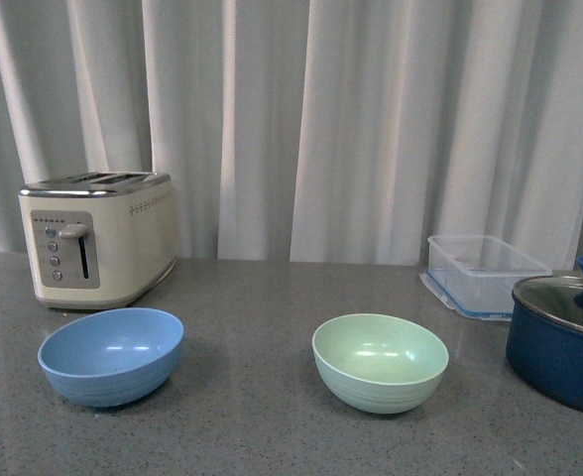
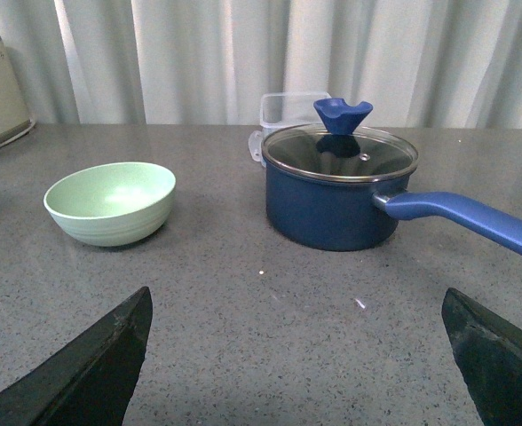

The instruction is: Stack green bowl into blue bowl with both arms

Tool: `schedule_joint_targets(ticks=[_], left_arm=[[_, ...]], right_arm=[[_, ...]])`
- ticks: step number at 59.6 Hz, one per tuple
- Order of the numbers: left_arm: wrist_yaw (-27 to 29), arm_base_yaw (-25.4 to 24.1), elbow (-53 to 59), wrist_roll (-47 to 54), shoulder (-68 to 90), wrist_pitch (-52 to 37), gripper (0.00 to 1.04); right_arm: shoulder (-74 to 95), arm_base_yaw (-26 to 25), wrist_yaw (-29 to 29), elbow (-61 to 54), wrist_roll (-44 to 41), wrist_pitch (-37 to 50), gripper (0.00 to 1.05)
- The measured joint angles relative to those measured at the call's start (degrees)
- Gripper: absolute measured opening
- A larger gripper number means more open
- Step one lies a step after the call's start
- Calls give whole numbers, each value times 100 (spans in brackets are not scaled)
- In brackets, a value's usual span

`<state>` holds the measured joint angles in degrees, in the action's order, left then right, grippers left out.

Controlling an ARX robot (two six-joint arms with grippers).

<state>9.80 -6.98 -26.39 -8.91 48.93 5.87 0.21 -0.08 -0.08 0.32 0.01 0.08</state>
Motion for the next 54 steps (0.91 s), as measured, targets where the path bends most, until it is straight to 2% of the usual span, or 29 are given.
schedule_joint_targets(ticks=[8,17,31,54], left_arm=[[-590,-157,-907,-4,1108,-13,98],[-756,-151,-1755,-24,2085,76,98],[-623,144,-2938,-348,3582,531,98],[-409,494,-3897,-568,4577,664,98]], right_arm=[[0,0,0,0,0,0,95],[0,0,0,0,0,0,95],[0,0,0,0,-2,0,95],[0,0,0,0,0,0,95]])
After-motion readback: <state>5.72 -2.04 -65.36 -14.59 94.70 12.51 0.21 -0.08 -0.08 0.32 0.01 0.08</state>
